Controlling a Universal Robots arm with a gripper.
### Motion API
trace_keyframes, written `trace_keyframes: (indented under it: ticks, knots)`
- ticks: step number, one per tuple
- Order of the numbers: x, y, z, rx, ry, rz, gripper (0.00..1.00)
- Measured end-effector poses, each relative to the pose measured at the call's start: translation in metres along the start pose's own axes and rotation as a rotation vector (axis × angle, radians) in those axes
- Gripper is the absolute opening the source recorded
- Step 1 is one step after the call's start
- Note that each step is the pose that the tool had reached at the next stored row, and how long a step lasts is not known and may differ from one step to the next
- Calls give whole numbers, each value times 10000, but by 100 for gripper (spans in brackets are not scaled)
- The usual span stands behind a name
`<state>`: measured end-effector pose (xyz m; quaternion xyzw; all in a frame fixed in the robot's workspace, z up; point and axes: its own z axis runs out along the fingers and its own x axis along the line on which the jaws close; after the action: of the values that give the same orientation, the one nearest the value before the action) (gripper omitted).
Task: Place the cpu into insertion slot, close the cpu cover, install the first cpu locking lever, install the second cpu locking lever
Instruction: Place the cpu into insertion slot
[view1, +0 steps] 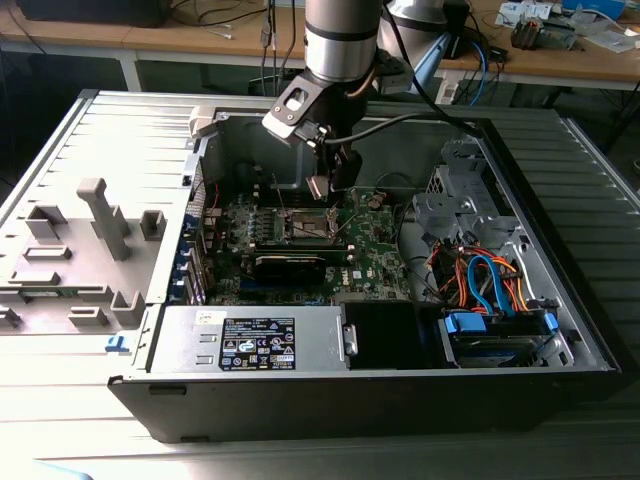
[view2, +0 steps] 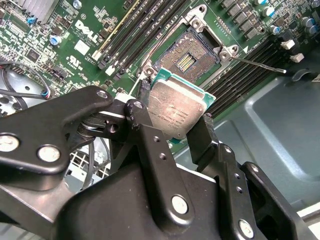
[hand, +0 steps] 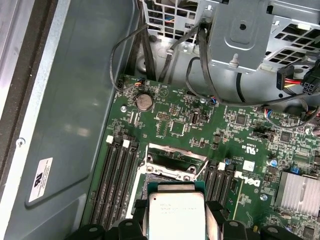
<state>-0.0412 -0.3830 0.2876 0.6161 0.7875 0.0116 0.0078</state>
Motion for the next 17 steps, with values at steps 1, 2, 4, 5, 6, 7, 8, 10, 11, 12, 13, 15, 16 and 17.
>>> trace_keyframes:
  ticks: [1,2,4,5,6,7,8,10,11,12,13,15,16,17]
  knots:
    - [0,0,1,0,0,15,55]
    - [0,0,2,-1,-1,30,55]
    - [0,0,3,0,-2,65,55]
    - [0,0,4,0,-2,87,55]
    - [0,0,5,0,-3,114,55]
    - [0,0,6,-1,-4,140,55]
    - [0,0,7,-1,-5,167,55]
    - [0,0,8,-1,-6,223,55]
    - [0,0,9,-1,-7,244,55]
    - [0,0,10,-1,-8,264,55]
    - [0,0,11,-1,-8,291,55]
    - [0,0,12,-1,-9,320,55]
    - [0,0,12,-1,-10,333,55]
    - [0,0,13,-1,-10,346,55]
